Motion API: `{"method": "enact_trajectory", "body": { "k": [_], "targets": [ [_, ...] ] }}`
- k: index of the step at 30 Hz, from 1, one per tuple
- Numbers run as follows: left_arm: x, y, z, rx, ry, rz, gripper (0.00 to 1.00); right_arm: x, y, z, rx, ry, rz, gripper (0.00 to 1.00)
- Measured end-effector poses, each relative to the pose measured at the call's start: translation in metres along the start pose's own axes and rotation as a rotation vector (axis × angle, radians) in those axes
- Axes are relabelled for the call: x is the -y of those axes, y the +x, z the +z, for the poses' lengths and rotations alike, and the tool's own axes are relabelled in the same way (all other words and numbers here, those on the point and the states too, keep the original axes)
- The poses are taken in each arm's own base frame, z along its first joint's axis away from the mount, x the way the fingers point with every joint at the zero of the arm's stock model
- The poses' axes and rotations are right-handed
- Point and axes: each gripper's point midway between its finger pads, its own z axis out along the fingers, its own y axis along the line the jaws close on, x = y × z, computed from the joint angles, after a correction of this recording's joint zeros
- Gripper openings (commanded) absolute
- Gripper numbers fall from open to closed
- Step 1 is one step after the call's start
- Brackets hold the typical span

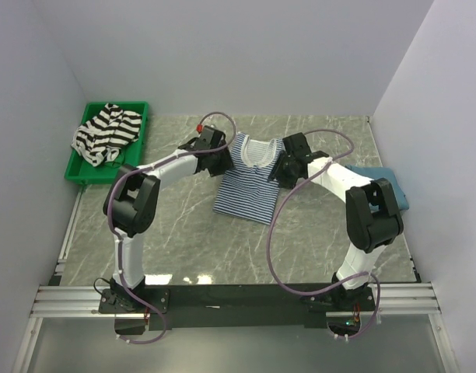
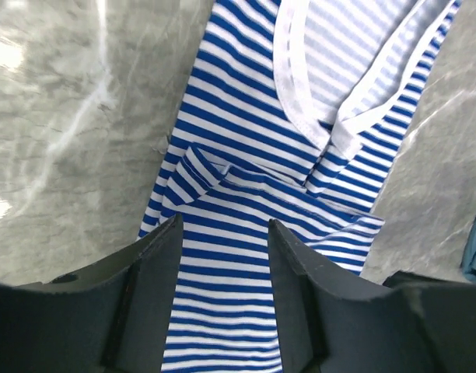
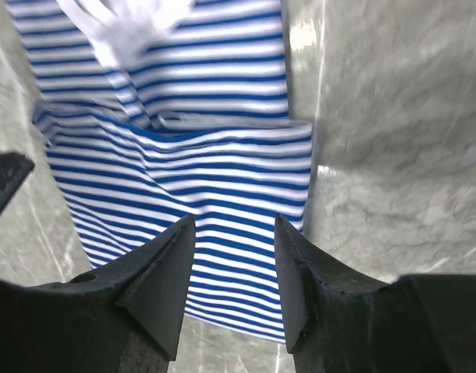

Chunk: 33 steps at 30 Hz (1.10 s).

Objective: Fold and stack the tank tops

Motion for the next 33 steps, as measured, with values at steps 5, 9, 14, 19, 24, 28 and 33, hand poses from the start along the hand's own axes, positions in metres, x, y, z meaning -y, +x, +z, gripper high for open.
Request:
{"method": "enact_trajectory", "body": {
  "k": [5, 9, 14, 19, 24, 28, 33],
  "targets": [
    [-0.001, -0.017, -0.028, 0.070, -0.015, -0.017, 0.52, -0.005, -0.016, -0.009, 0.059, 0.001, -0.011, 0.52],
    [0.000, -0.021, -0.068, 0.130, 0.011, -0.041, 0.43, -0.009, -0.018, -0.022, 0.110, 0.017, -0.037, 0.50],
    [-0.016, 0.015, -0.093, 0.119, 0.038, -0.052, 0.35, -0.031, 0.009, -0.029, 0.127, 0.012, -0.118, 0.46],
    [-0.061, 0.078, -0.082, 0.009, -0.052, -0.050, 0.50, -0.016, 0.060, -0.022, 0.070, 0.054, -0.173, 0.47],
    [-0.099, 0.120, -0.089, -0.057, -0.107, -0.056, 0.59, 0.019, 0.100, -0.030, 0.025, 0.097, -0.166, 0.48],
    [-0.094, 0.119, -0.089, -0.044, -0.069, -0.058, 0.59, 0.026, 0.111, -0.038, 0.029, 0.079, -0.136, 0.49],
    [-0.089, 0.117, -0.089, -0.020, -0.019, -0.061, 0.61, 0.028, 0.119, -0.033, 0.020, 0.061, -0.092, 0.49]
  ]
}}
